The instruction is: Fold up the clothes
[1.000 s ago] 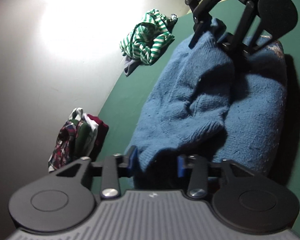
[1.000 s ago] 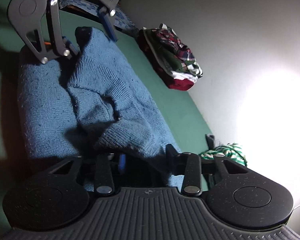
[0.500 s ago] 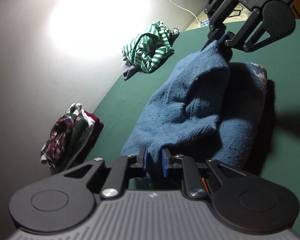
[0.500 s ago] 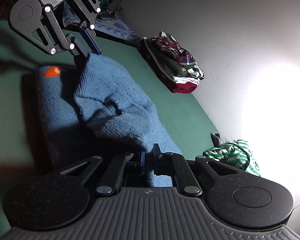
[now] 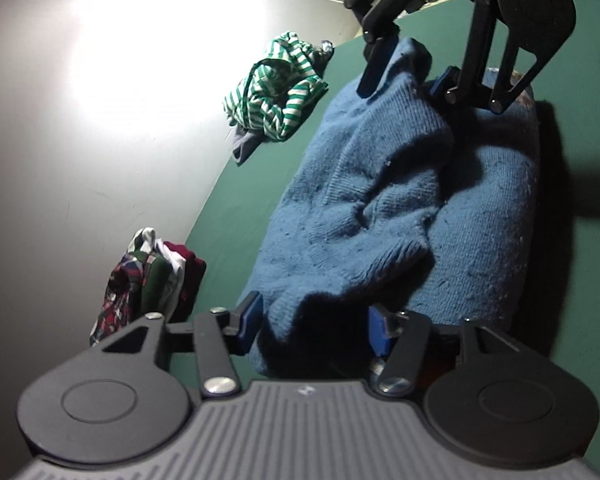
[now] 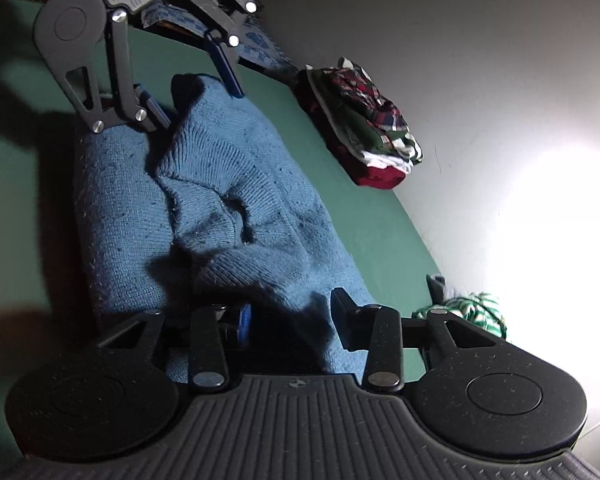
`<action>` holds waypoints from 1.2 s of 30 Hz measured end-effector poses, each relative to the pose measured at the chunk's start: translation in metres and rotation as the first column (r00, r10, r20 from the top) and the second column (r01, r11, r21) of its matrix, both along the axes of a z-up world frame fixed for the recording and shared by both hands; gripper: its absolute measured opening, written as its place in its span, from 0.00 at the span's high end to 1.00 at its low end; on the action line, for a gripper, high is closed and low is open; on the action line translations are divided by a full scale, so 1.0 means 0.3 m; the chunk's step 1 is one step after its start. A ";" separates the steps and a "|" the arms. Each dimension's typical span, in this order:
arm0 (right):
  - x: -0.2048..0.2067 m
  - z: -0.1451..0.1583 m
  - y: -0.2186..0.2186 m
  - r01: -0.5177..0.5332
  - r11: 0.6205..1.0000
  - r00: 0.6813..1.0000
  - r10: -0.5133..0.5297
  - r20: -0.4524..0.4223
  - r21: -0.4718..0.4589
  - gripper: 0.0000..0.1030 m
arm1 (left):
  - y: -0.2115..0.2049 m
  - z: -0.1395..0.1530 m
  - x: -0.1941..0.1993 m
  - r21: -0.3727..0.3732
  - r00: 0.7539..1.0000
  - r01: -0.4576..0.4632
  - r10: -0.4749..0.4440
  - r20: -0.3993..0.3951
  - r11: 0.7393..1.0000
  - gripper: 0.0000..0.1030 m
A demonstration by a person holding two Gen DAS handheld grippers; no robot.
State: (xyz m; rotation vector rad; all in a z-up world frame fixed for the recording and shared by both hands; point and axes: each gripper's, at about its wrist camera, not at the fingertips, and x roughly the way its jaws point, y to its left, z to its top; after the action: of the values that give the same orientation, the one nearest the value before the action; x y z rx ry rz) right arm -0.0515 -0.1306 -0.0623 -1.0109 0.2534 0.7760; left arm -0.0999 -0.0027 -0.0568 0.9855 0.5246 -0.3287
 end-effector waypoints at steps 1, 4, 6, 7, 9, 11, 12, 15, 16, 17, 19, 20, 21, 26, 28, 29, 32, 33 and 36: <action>-0.001 -0.003 0.002 -0.006 1.000 1.000 0.006 0.002 0.000 0.65 | -0.002 0.002 0.003 0.003 1.000 0.006 -0.006 -0.001 1.000 0.51; 0.007 0.003 0.005 -0.006 1.000 1.000 0.006 -0.006 0.007 0.82 | 0.000 0.021 0.003 0.010 1.000 0.013 -0.013 0.009 1.000 0.72; 0.009 0.016 0.000 -0.003 1.000 1.000 0.003 0.000 0.016 0.93 | 0.003 0.035 0.001 0.013 1.000 0.018 -0.018 0.015 1.000 0.88; 0.007 0.027 -0.006 -0.004 1.000 1.000 0.004 -0.005 0.020 0.94 | 0.005 0.042 0.000 0.014 1.000 0.020 -0.020 0.019 1.000 0.88; 0.001 0.049 -0.019 -0.007 1.000 1.000 0.008 -0.017 0.026 0.94 | 0.007 0.067 -0.016 -0.006 1.000 0.024 -0.023 0.018 1.000 0.90; -0.016 0.069 -0.032 -0.017 1.000 1.000 0.018 -0.021 0.026 0.95 | 0.009 0.094 -0.039 -0.034 1.000 0.026 -0.026 0.012 0.999 0.90; -0.025 0.079 -0.038 -0.022 0.999 0.999 0.022 -0.026 0.026 0.95 | 0.010 0.100 -0.051 -0.044 1.000 0.025 -0.025 0.003 0.999 0.90; -0.059 0.106 -0.056 -0.038 0.999 0.998 0.039 -0.044 0.021 0.95 | 0.015 0.114 -0.085 -0.073 1.000 0.010 -0.011 -0.023 0.997 0.90; -0.071 0.110 -0.061 -0.045 0.999 0.998 0.046 -0.047 0.016 0.95 | 0.019 0.116 -0.094 -0.079 1.000 0.002 -0.005 -0.030 0.997 0.90; -0.080 0.111 -0.066 -0.053 0.999 0.997 0.053 -0.050 0.008 0.95 | 0.023 0.114 -0.102 -0.080 0.999 -0.005 0.003 -0.033 0.997 0.90; -0.095 0.110 -0.075 -0.065 0.998 0.996 0.065 -0.060 -0.006 0.95 | 0.031 0.109 -0.115 -0.082 0.999 -0.016 0.012 -0.043 0.997 0.90; -0.100 0.110 -0.078 -0.068 0.998 0.996 0.067 -0.065 -0.009 0.95 | 0.033 0.107 -0.122 -0.084 0.999 -0.019 0.015 -0.049 0.996 0.90; -0.102 0.110 -0.082 -0.070 0.998 0.995 0.069 -0.073 -0.009 0.95 | 0.033 0.106 -0.130 -0.088 0.998 -0.020 0.015 -0.056 0.996 0.90; -0.130 0.107 -0.091 -0.080 0.997 0.992 0.078 -0.102 -0.016 0.95 | 0.024 0.109 -0.164 -0.105 0.997 -0.014 0.006 -0.075 0.994 0.90; -0.149 0.099 -0.094 -0.087 0.996 0.990 0.084 -0.117 -0.022 0.95 | 0.021 0.106 -0.170 -0.106 0.996 -0.012 0.003 -0.087 0.994 0.90; -0.157 0.093 -0.095 -0.088 0.996 0.988 0.084 -0.127 -0.024 0.95 | 0.021 0.099 -0.174 -0.104 0.996 -0.011 0.002 -0.094 0.995 0.90; -0.170 0.058 -0.095 -0.084 0.996 0.985 0.078 -0.153 -0.036 0.94 | 0.012 0.066 -0.186 -0.092 0.993 -0.007 -0.004 -0.116 0.996 0.90; -0.169 0.043 -0.095 -0.082 0.996 0.985 0.074 -0.155 -0.043 0.94 | 0.006 0.054 -0.192 -0.085 0.993 -0.004 -0.007 -0.121 0.996 0.90; -0.174 0.014 -0.101 -0.071 0.996 0.984 0.062 -0.166 -0.049 0.94 | -0.005 0.029 -0.209 -0.070 0.991 0.010 -0.019 -0.132 0.997 0.90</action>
State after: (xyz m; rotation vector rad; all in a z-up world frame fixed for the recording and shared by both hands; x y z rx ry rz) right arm -0.1036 -0.1610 -0.0579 -1.0118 0.3865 0.9192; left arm -0.1625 -0.0042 -0.0479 0.9044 0.6227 -0.4251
